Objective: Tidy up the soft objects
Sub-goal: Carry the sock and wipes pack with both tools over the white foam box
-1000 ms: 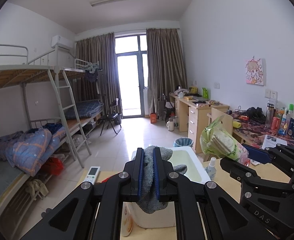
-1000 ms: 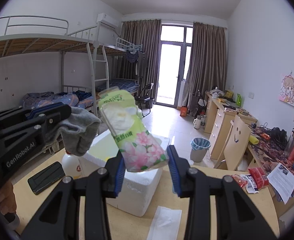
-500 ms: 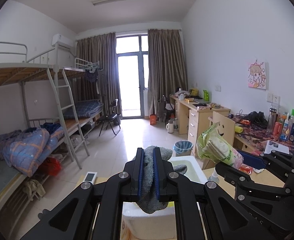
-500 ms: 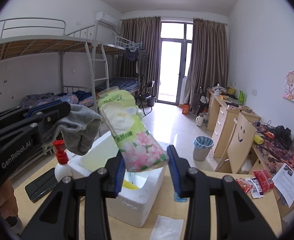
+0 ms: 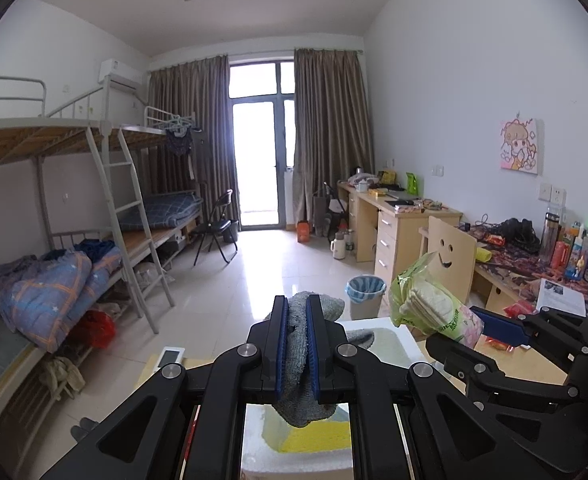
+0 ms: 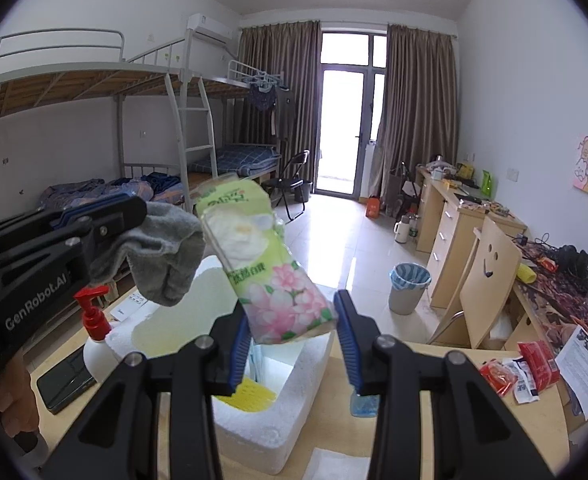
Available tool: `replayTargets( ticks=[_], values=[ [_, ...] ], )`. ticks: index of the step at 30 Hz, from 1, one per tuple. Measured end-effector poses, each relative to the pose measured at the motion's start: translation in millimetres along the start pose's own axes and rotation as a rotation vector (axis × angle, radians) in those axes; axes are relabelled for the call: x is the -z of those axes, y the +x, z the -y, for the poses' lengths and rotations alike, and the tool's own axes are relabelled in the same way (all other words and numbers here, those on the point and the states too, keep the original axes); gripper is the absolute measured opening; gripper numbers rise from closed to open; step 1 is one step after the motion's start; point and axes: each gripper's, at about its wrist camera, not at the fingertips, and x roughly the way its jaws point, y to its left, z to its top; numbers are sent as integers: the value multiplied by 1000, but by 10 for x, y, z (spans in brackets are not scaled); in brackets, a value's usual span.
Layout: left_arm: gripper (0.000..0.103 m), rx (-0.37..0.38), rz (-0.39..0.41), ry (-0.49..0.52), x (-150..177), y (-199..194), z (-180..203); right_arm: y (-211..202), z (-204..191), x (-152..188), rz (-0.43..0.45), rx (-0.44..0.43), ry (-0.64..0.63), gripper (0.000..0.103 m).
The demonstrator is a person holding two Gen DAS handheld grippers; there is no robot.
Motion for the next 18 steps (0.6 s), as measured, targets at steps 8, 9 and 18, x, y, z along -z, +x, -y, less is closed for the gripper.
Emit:
replayTargets(
  ticks=[8, 9, 18],
  values=[
    [10, 30, -12, 19, -12, 87, 114, -70, 66, -23, 1, 27, 17, 44],
    [10, 40, -18, 17, -14, 104, 120, -90, 78, -26, 3, 32, 18, 44],
    [10, 85, -39, 26, 6, 142, 262, -191, 172, -31, 3, 72, 31, 44]
  ],
)
